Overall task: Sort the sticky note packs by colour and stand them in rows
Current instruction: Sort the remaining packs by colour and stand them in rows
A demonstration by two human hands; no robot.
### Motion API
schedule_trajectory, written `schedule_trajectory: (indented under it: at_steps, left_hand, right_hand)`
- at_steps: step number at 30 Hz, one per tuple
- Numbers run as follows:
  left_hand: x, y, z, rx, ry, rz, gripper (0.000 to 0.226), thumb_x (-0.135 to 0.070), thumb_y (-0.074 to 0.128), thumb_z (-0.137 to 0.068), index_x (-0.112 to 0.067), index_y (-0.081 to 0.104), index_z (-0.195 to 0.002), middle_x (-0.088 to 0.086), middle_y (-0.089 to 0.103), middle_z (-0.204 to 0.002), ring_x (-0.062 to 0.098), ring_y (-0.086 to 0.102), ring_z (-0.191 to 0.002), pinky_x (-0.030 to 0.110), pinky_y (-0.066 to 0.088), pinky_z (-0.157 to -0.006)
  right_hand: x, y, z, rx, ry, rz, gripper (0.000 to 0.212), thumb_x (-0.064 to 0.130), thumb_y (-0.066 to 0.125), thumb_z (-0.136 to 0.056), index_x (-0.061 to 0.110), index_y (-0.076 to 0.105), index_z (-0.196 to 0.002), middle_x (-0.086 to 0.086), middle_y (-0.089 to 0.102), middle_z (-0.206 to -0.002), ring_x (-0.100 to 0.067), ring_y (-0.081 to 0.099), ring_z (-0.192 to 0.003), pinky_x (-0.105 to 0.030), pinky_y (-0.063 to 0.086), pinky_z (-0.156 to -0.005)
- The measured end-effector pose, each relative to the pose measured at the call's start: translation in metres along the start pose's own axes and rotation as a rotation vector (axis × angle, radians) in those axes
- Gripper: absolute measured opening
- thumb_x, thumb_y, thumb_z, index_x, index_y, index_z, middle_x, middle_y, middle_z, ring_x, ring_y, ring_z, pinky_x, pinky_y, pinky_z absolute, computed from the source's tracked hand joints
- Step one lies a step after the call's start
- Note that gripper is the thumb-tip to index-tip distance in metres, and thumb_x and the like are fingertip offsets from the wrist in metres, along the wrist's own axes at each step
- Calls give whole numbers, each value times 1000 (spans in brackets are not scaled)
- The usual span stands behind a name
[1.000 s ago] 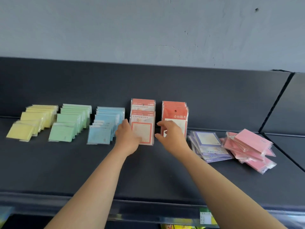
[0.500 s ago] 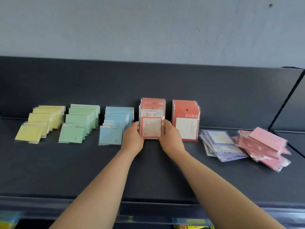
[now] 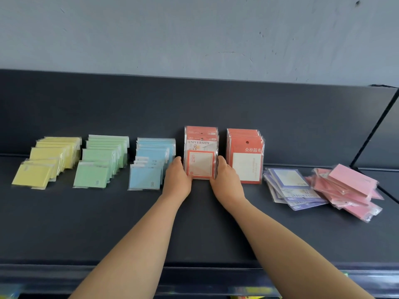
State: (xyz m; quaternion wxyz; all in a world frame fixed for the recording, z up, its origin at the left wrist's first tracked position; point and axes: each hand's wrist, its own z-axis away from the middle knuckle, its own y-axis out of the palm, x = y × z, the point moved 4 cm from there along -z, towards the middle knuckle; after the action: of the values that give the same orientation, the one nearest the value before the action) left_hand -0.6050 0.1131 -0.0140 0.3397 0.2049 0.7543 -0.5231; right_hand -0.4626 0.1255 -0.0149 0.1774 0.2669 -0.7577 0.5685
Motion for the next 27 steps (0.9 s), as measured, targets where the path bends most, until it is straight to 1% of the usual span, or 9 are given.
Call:
schedule_trajectory:
  at_steps: [3,8,13,17,21,24,27]
  left_hand:
    - [2,3,-1,10,10,19,32,-17,65,-91,-12,52,-120,7,60,-120,23,58,-109,24,39,-77]
    - [3,4,-2,25,18,32,36,-20,68,-89,-11,52,-120,5,60,-118,21,59,-107,25,39,-75]
    - [7,9,-8,26,42,48,27,-26,69,-88,-15,58,-110,-2,64,-104,14,60,-92,19,39,-63]
    - [7,12,-16,10,42,40,25,-26,65,-90,-17,59,-112,-1,65,-107,16,61,-96,24,43,-72]
    - [6,14,-22,-4,26,11,23,-18,63,-92,-14,57,-114,3,64,-111,20,61,-100,25,43,-74]
    - [5,14,-21,5,25,7,26,-16,64,-91,-12,55,-115,5,63,-113,21,61,-104,25,43,-75]
    - [3,11,-16,20,9,-5,33,-17,66,-90,-11,53,-119,6,62,-118,23,59,-110,27,45,-81]
  right_hand:
    - [1,-2,2,7,-24,2,31,20,56,-96,14,46,-126,-6,63,-119,-23,65,-103,-33,55,-83]
    - [0,-1,2,22,-33,-17,29,23,56,-96,14,47,-122,-5,62,-117,-22,64,-102,-28,52,-79]
    - [-1,7,-4,40,25,-34,29,22,56,-96,14,46,-123,-5,64,-113,-22,65,-97,-31,55,-78]
    - [0,11,-14,19,50,18,30,19,55,-96,13,44,-124,-7,65,-110,-23,66,-93,-32,57,-77]
    - [1,13,-18,1,68,53,32,16,54,-96,11,42,-125,-9,65,-110,-25,66,-93,-32,54,-74]
    - [1,14,-16,6,76,50,33,16,54,-96,9,41,-126,-10,63,-114,-25,65,-97,-32,55,-78]
    - [1,13,-14,7,75,36,37,15,56,-96,9,40,-128,-10,61,-119,-24,64,-103,-33,56,-84]
